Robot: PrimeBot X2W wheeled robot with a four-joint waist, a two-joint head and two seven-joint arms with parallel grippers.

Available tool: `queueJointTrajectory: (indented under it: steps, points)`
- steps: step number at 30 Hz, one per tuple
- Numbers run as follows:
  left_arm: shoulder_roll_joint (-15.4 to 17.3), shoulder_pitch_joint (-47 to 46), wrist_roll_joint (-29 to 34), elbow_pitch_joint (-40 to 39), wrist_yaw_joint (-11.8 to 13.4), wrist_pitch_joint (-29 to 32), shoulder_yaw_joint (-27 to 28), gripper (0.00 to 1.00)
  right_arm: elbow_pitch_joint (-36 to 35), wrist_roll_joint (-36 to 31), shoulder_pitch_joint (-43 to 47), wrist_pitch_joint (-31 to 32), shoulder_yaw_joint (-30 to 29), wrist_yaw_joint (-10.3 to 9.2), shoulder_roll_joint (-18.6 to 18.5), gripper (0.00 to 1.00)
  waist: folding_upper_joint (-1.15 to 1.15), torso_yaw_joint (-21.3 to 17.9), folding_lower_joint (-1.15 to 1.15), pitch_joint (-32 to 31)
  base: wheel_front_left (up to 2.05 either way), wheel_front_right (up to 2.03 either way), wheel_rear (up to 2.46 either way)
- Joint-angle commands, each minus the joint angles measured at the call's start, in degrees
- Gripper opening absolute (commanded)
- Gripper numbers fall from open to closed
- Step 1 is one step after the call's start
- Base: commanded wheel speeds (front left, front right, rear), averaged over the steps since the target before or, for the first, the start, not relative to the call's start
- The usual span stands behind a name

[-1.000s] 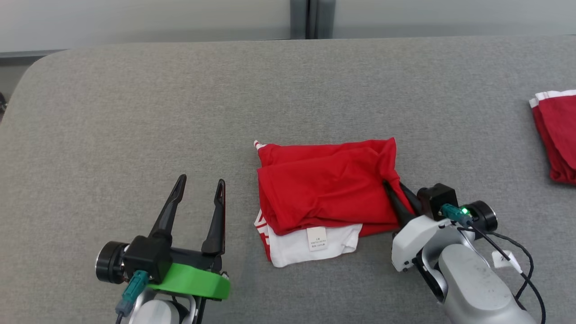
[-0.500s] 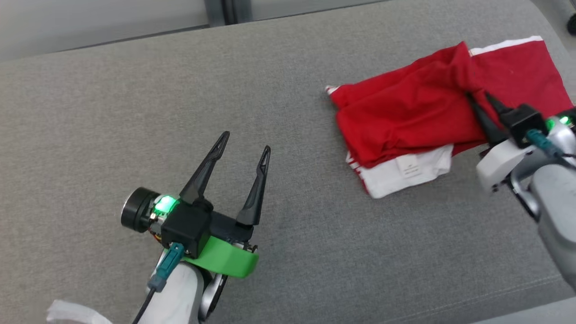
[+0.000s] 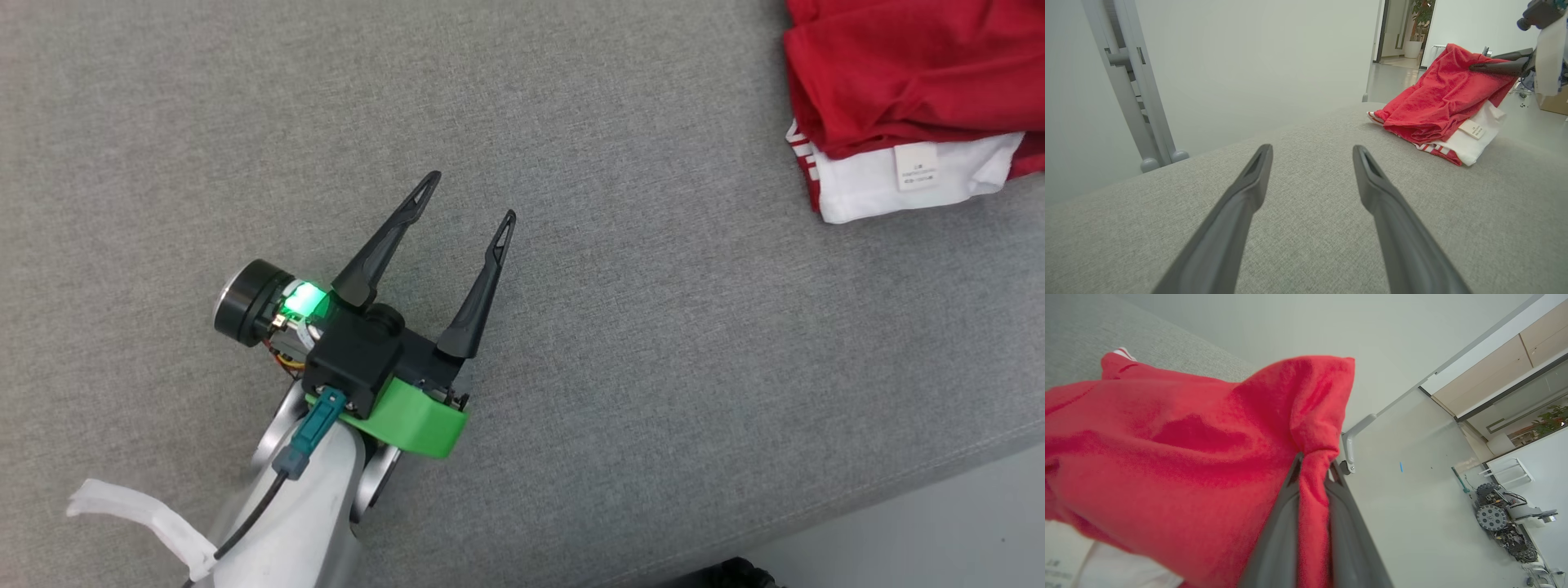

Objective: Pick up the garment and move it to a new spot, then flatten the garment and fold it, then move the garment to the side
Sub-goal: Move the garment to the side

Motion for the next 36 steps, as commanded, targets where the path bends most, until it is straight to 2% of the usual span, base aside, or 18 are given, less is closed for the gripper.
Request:
queueJointTrajectory:
  steps: [1,5,13,14,15,22,26,32,36]
  points:
    - [0.98,-1.19,-0.38,0.03,-0.20,-0.01,0.41,1.00,0.77,-0.89,-1.14,-0.16,-0.56,-0.15,-0.35,0.00,0.00,-0.82,0.00,4.22,0.00,0.00,0.00]
    - [1.49,-1.95,-0.46,-0.15,-0.19,-0.01,0.56,1.00,3.29,-2.57,-2.68,-0.16,-4.25,-0.15,-1.47,0.00,0.00,0.24,0.00,6.06,0.00,0.00,0.00]
    - [1.78,-2.31,-0.58,-0.56,-0.19,-0.01,1.00,1.00,8.50,-5.89,-3.35,-0.16,-9.89,-0.15,-0.17,0.00,0.00,2.05,0.00,7.22,0.00,0.00,0.00]
    - [1.62,-2.30,-0.60,-0.60,-0.20,-0.01,1.11,1.00,9.31,-6.39,-3.59,-0.16,-10.30,-0.15,-0.04,0.30,0.00,2.26,0.00,7.13,0.00,0.00,0.00]
    - [1.49,-2.27,-0.64,-0.64,-0.20,-0.01,1.23,1.00,9.83,-6.62,-3.75,-0.16,-10.76,-0.15,0.37,1.00,0.00,2.41,0.00,6.98,0.00,0.00,0.00]
    - [0.55,-1.05,-1.22,-0.48,-0.20,-0.01,2.29,1.00,9.42,-10.06,-3.94,-0.16,-11.99,-0.15,2.80,1.00,0.00,3.05,0.00,4.31,0.00,0.00,0.00]
    - [-0.13,0.41,-1.75,-0.42,-0.17,-0.01,3.62,1.00,6.89,-10.70,-4.25,-0.16,-9.56,-0.14,5.49,1.00,0.00,3.35,0.00,1.17,0.00,0.00,0.00]
    - [-1.69,3.24,-2.67,-0.52,0.13,-0.01,6.40,1.00,-0.03,-6.77,-3.83,-0.16,-4.97,-0.14,9.15,1.00,0.00,4.83,0.00,-4.95,0.00,0.00,0.00]
    - [-2.77,5.72,-4.42,-1.11,0.76,-0.01,9.97,1.00,-5.21,-1.89,-0.57,-0.16,-4.85,-0.14,13.17,1.00,0.00,6.36,0.00,-9.45,0.00,0.00,0.00]
